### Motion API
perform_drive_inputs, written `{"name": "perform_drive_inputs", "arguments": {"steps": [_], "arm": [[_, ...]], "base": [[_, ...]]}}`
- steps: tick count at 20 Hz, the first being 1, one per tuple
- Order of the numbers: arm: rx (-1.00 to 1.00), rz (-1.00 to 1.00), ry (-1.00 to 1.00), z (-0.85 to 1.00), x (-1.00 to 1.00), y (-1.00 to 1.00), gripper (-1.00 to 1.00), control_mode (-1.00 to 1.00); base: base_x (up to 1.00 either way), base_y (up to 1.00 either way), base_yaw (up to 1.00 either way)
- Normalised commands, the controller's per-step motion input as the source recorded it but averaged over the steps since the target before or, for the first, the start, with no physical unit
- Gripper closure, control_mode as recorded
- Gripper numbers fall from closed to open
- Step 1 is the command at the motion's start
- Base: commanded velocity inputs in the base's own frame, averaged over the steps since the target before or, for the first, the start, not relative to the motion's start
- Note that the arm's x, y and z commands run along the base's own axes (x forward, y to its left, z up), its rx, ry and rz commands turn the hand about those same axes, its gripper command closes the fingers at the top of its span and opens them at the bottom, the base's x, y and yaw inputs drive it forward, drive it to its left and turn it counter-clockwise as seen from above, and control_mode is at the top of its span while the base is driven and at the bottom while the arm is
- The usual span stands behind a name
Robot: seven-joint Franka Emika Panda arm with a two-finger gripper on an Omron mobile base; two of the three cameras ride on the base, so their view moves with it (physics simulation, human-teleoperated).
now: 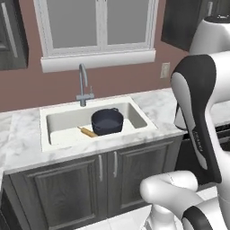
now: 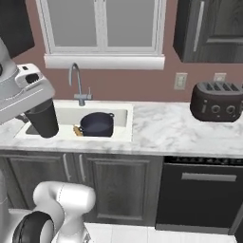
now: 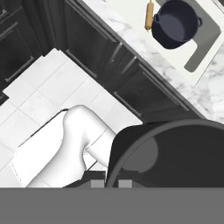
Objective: Pick the pot and glass cup and place them in the sink. Then turn on the water.
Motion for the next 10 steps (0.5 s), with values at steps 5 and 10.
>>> {"name": "perform_drive_inputs", "arguments": {"steps": [5,10], "arm": [[0.00,0.00,0.00,0.00,0.00,0.00,1.00,1.00],[0.00,0.00,0.00,0.00,0.00,0.00,1.00,1.00]], "base": [[0.37,0.00,-0.19],[0.59,-0.07,0.00]]}}
